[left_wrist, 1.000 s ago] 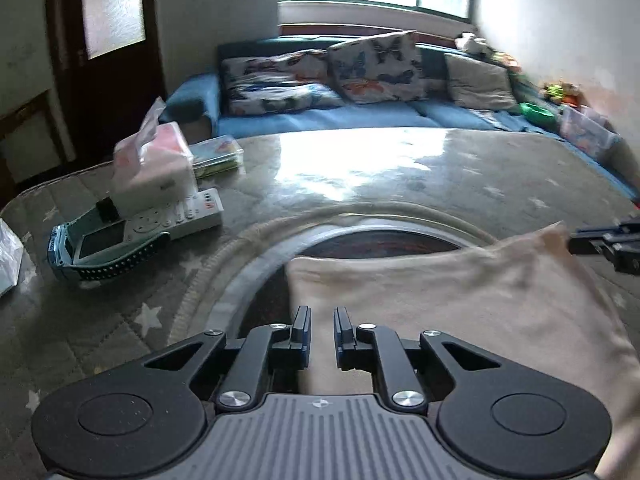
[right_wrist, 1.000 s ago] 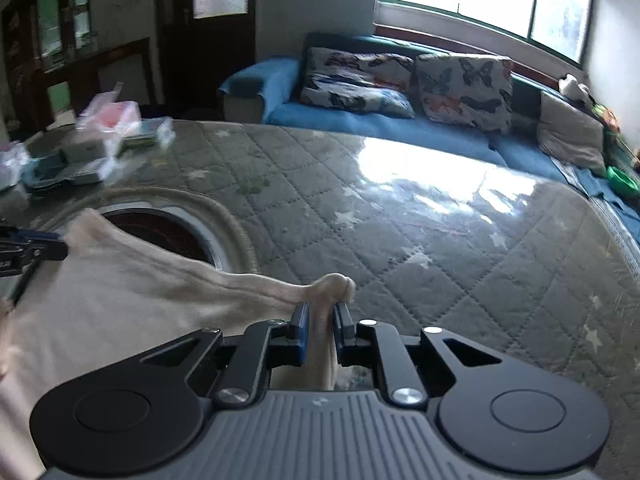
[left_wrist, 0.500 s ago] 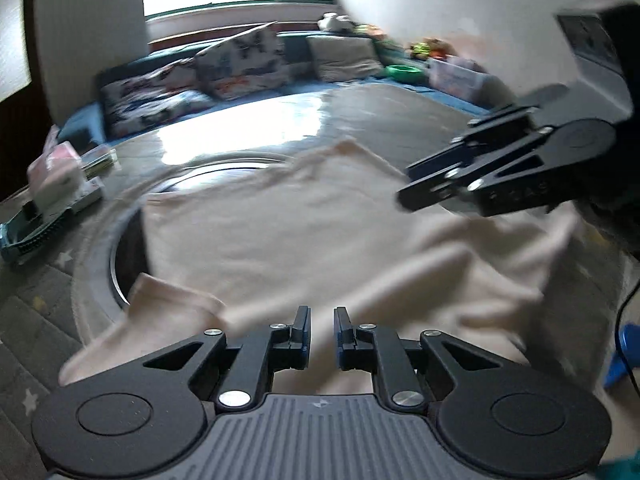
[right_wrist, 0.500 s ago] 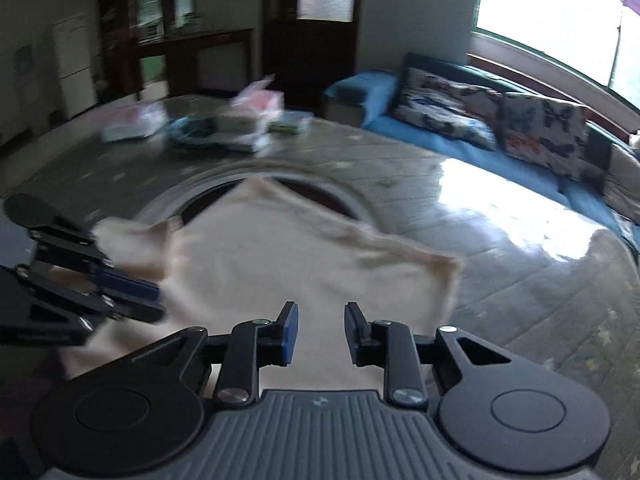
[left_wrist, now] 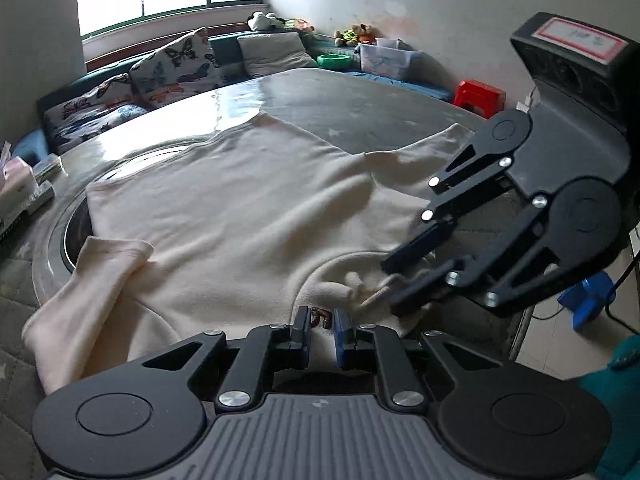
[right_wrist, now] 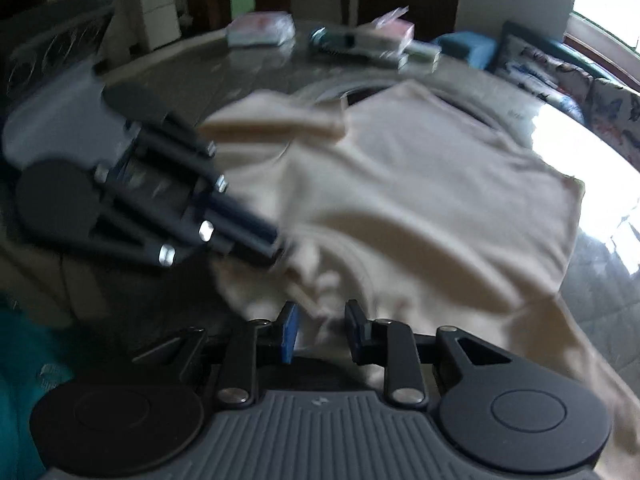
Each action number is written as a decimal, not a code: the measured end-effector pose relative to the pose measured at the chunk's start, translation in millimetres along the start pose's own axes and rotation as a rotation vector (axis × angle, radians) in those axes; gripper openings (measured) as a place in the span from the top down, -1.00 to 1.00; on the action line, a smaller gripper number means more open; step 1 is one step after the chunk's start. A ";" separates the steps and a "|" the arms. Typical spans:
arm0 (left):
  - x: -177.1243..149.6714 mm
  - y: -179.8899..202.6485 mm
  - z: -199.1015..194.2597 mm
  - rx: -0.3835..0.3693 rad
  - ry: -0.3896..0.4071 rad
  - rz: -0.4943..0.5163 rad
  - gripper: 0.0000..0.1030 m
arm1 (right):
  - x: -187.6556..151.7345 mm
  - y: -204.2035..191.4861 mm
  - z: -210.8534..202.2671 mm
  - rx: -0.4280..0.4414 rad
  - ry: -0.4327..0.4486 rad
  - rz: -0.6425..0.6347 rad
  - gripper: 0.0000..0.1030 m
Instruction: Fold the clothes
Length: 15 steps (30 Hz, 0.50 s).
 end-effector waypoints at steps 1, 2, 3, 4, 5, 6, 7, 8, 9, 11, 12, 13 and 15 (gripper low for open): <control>3.7 -3.0 -0.7 0.006 0.010 -0.010 0.72 | -3.3 -3.5 -1.9 0.004 -0.004 -0.009 0.49; 8.4 -7.3 -1.3 0.014 0.024 -0.028 0.72 | -3.2 -4.4 -5.0 0.009 0.001 -0.010 0.49; 13.1 -11.6 -2.0 0.022 0.038 -0.045 0.72 | -1.2 -3.7 -8.8 0.014 0.012 -0.005 0.50; 17.0 -16.1 -0.3 0.030 0.045 -0.066 0.71 | 0.9 -3.0 -12.6 0.018 0.022 -0.001 0.50; 20.3 -20.8 2.7 0.039 0.048 -0.089 0.71 | 3.7 -0.3 -15.8 0.013 0.036 0.004 0.49; 23.4 -25.3 7.6 0.048 0.049 -0.113 0.71 | 6.9 3.5 -18.6 0.001 0.052 0.008 0.49; 25.2 -27.9 13.3 0.050 0.047 -0.131 0.71 | 10.2 8.4 -20.3 -0.013 0.068 0.019 0.49; 26.3 -29.6 18.8 0.047 0.043 -0.145 0.71 | 12.5 14.7 -20.5 -0.029 0.080 0.038 0.49; 26.2 -29.1 22.7 0.041 0.039 -0.149 0.71 | 14.2 21.6 -20.4 -0.046 0.091 0.060 0.48; 23.4 -24.5 28.7 0.021 0.025 -0.141 0.71 | 14.1 32.9 -16.1 -0.072 0.095 0.099 0.48; 21.0 -20.9 31.4 0.008 0.015 -0.131 0.71 | 11.9 37.4 -13.2 -0.079 0.088 0.115 0.48; 18.3 -17.3 32.9 -0.006 0.003 -0.121 0.71 | 8.9 42.1 -10.0 -0.085 0.079 0.132 0.48; 13.6 -11.6 33.0 -0.008 0.001 -0.084 0.67 | 0.1 44.4 -5.9 -0.086 0.052 0.148 0.48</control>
Point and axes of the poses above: each gripper's, at about its wrist camera, not at the fingertips, and z roughly the way its jaws point, y to its right, x to its top, the point moved 6 cm from there along z, roughly the way its jaws point, and after that the axes turned 2 degrees about -z, right-handed, at the moved point
